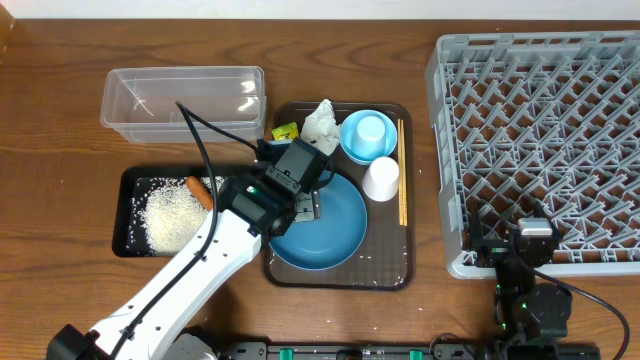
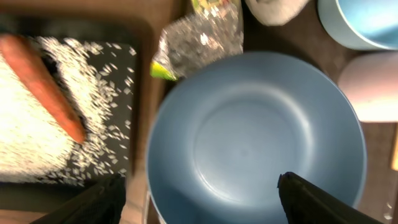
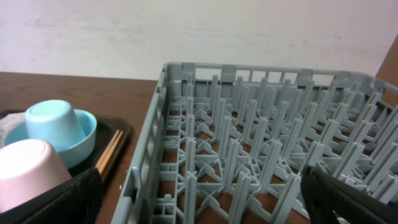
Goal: Sort waste into correct bins and load items into the dishwasher rack
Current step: 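Grasp the crumpled white tissue with the left gripper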
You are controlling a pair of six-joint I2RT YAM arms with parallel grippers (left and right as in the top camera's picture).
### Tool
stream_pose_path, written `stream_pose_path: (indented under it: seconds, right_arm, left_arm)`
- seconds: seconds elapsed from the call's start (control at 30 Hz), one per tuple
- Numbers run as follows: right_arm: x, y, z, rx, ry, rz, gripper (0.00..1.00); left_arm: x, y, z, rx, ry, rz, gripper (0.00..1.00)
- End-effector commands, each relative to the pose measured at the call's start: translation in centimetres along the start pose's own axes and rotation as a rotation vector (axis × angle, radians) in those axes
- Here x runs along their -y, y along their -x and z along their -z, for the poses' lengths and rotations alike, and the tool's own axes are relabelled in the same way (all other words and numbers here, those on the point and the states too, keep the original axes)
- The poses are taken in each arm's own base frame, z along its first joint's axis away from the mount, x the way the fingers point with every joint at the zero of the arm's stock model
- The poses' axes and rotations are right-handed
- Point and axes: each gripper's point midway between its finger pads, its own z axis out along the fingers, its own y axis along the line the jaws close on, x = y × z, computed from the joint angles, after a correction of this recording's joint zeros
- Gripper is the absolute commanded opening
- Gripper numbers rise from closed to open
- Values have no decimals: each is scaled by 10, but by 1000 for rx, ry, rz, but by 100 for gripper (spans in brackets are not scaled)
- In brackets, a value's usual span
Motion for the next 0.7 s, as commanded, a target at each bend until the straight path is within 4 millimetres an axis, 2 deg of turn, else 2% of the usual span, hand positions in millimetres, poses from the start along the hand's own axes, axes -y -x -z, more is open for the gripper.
stream_pose_path:
  seconds: [0.0,0.07,0.17,0.27,0.4,0.47,0.67]
  right_arm:
    - [4,-1,0,-2,-18,7,99]
    - [4,-1,0,-2,-17,7,99]
    - [4,-1,0,-2,-18,7,99]
    - [4,-1,0,-2,-17,7,99]
    - [4,-1,0,-2,-18,7,99]
    - [4,-1,0,-2,-18,7,99]
    - [4,-1,0,-2,-17,7,99]
  left_arm:
    - [-14,31,6,138,65,50,80]
    - [-9,50,7,210,47,43,80]
    - [15,74,12,301,-39,-90,80]
    - [46,79,9,311,-160,-239,82]
    - [46,82,-11,217,-135,-243,84]
    - [52,86,-19,137,-170,-288,85]
    - [63,117,-42,55,-155,-376,86]
